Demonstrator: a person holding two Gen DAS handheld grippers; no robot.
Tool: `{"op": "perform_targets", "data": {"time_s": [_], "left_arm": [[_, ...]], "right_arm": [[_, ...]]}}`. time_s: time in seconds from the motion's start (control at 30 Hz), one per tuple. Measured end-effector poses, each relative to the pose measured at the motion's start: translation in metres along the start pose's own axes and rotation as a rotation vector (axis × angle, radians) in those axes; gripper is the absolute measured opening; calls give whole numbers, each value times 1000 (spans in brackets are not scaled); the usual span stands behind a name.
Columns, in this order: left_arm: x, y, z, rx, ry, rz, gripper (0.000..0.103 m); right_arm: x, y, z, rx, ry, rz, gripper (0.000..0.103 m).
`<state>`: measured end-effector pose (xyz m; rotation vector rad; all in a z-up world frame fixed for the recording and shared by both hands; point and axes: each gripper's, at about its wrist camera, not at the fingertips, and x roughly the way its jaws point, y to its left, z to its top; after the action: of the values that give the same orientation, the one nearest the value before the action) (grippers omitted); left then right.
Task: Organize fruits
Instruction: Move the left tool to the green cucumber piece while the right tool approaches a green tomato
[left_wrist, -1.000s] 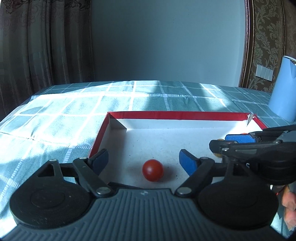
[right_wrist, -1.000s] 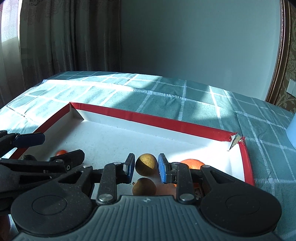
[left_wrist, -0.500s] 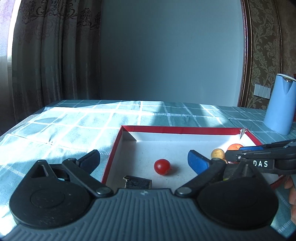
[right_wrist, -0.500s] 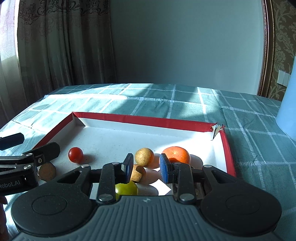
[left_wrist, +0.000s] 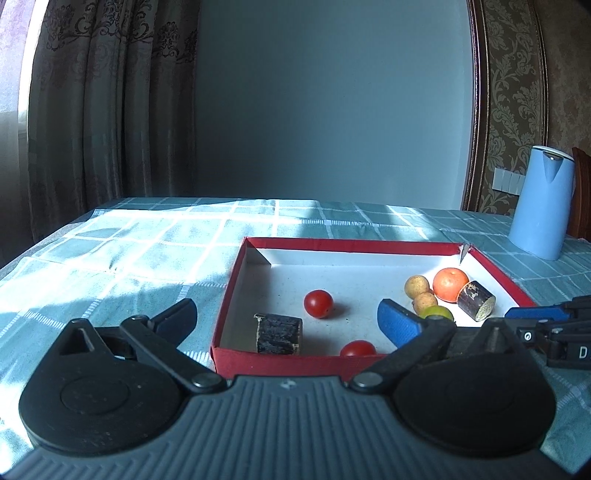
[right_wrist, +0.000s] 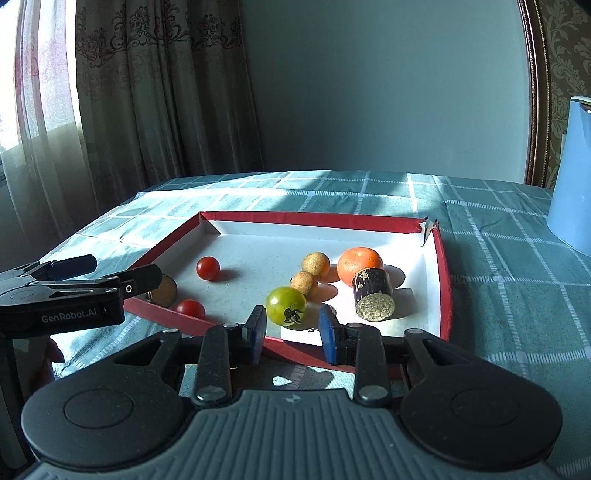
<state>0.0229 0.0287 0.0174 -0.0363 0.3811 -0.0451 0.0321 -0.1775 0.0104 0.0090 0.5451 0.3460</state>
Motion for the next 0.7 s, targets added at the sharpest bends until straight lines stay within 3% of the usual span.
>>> {"op": "perform_targets", "data": {"time_s": [0.23, 0.3, 0.37, 0.4, 0.5, 0.7], "left_arm": [[2, -2, -1, 15, 13, -1, 103], [1, -3, -2, 20, 9, 1, 103], [1, -3, -2, 18, 11, -5, 103], [1, -3, -2, 18, 13, -5, 103], [2, -3, -2, 16, 13, -5, 103], [-3, -3, -3, 18, 10, -29, 103]], "right_arm": [[-1, 10, -19, -47, 65, 51, 30], [-3, 14, -23, -58, 44, 39, 33], [-6, 16, -24, -75, 28, 19, 71], [-8, 16, -25, -64, 18, 27, 75], [-12, 15, -27, -57, 36, 87, 75], [-2, 20, -34, -78, 94, 112, 75]]}}
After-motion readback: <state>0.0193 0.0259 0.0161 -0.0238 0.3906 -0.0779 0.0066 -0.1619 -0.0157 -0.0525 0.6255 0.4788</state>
